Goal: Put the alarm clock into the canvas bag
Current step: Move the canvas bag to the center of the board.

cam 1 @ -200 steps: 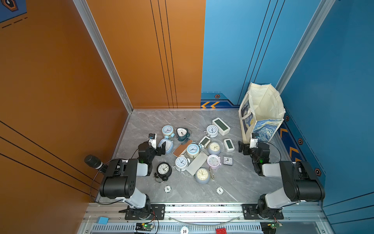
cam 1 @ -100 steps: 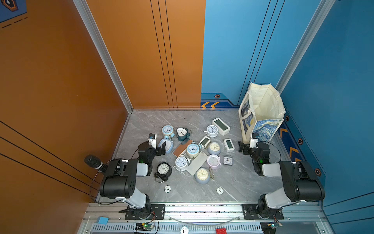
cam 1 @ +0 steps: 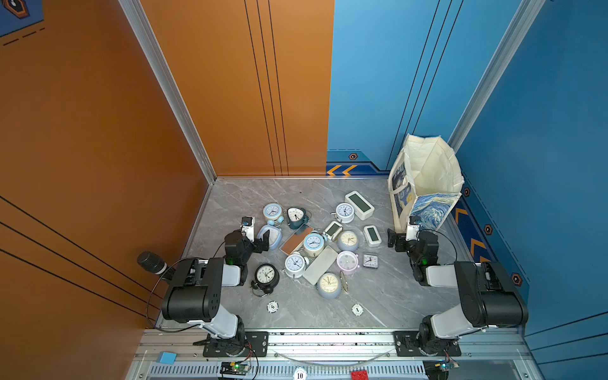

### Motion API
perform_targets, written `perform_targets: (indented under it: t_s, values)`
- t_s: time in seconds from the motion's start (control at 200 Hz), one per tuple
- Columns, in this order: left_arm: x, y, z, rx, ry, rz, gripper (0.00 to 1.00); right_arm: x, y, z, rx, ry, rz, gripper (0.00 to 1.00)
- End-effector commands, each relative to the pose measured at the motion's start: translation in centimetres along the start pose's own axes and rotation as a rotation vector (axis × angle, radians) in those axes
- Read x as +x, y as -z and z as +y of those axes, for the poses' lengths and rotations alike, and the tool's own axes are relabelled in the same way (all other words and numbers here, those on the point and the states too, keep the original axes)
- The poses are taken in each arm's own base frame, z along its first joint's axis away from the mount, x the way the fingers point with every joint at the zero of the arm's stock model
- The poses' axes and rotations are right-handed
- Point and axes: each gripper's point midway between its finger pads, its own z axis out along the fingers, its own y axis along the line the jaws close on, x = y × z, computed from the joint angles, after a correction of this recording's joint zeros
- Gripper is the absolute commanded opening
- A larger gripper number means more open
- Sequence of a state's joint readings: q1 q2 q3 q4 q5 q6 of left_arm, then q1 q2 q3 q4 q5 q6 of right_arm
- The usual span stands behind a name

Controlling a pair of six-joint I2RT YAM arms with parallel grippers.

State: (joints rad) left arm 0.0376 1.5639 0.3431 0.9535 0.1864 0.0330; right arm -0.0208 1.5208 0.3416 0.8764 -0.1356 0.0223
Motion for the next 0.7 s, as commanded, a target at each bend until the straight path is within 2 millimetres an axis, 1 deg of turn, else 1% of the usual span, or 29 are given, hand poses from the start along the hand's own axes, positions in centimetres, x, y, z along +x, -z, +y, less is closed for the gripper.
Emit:
perform_targets:
  t_s: [0.0,0.11,0.19,0.38,0.506,0.621,0.696]
  values:
    - [-0.9,-0.3,0.4,-0.017,0.005,-0.024,0.98,-1.2,-0.4,0.1,-0.01,0.008,-0.038,1.0]
    - [-1.4,0.1,0.7,-0.041,0.008,-0.037,0.98,-1.6,-0.1,0.2,-0.01,0.014,-0.048,1.0]
    - [-2.0,0.8,1.0,-0.071,0.011,-0.057,0.98,-1.9,0.3,0.5,-0.008,0.029,-0.042,1.0]
    - [-3.5,2.3,1.9,-0.151,0.023,-0.088,0.98,-3.5,1.5,1.1,-0.014,0.046,-0.012,1.0]
    - [-4.9,3.1,2.4,-0.212,0.025,-0.07,0.98,-5.4,3.1,1.7,-0.013,0.058,-0.009,1.0]
    - [-7.1,3.4,2.7,-0.24,0.085,-0.04,0.98,-7.4,5.1,2.6,-0.037,0.061,-0.005,1.0]
    - [-8.5,3.3,1.9,-0.196,0.126,-0.01,0.98,-9.1,6.8,3.9,-0.084,0.069,-0.021,1.0]
